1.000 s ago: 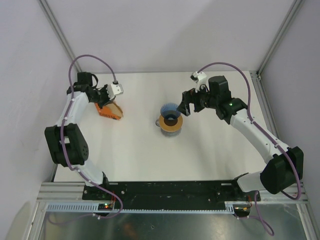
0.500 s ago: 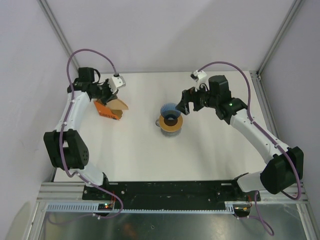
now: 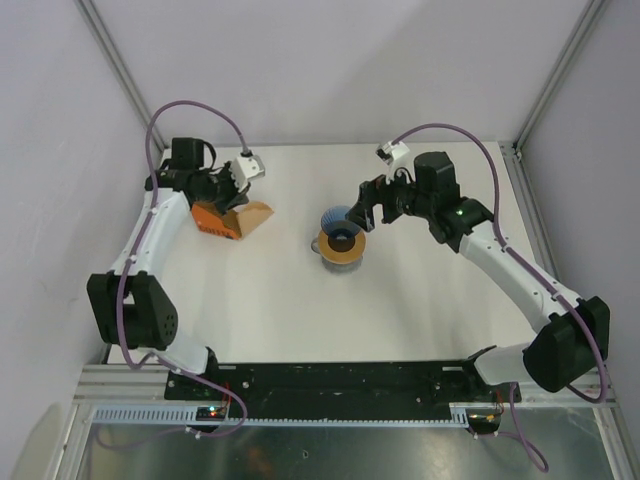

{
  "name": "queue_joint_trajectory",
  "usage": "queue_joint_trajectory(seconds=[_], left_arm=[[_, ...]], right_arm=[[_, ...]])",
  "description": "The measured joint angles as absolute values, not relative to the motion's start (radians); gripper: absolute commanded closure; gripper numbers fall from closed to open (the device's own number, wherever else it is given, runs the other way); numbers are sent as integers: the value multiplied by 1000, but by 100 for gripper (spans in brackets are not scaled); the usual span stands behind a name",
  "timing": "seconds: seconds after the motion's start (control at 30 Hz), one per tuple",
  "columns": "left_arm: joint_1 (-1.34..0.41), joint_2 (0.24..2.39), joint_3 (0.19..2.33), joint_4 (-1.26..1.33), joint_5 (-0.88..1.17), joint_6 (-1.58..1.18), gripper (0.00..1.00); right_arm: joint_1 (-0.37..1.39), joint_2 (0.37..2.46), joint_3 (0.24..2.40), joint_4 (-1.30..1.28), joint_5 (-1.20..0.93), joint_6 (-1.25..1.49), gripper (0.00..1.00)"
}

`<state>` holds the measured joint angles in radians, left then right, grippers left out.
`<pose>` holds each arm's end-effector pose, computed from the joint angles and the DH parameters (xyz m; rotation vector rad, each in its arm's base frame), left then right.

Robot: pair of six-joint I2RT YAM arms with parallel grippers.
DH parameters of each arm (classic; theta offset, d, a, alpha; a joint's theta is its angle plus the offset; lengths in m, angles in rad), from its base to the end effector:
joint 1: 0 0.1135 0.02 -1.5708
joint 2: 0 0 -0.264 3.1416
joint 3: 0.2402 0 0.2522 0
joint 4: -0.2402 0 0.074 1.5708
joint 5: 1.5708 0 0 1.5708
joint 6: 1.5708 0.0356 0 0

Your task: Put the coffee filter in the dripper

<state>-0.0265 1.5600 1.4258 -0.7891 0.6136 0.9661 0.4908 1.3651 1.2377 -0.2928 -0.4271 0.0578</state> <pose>0.3295 -0.0292 0.3219 1.3024 1.8947 -0.2985 0.2698 0.1609 0.3569 -0.7096 1.9071 0.7746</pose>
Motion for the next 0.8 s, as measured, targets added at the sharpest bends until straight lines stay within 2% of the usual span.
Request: queue_joint_trajectory(seconds=[0.3, 0.67, 0.8], left_arm=[[-83, 1475, 1414, -790, 614, 904, 100], [-116, 1425, 1352, -824, 632, 817, 100], [-117, 1431, 1346, -825, 614, 766, 73]], right_arm=[[543, 1354, 1237, -231, -431, 78, 3], [659, 1396, 1236, -35, -423, 93, 7], [681, 1436, 1236, -2, -415, 105, 7]])
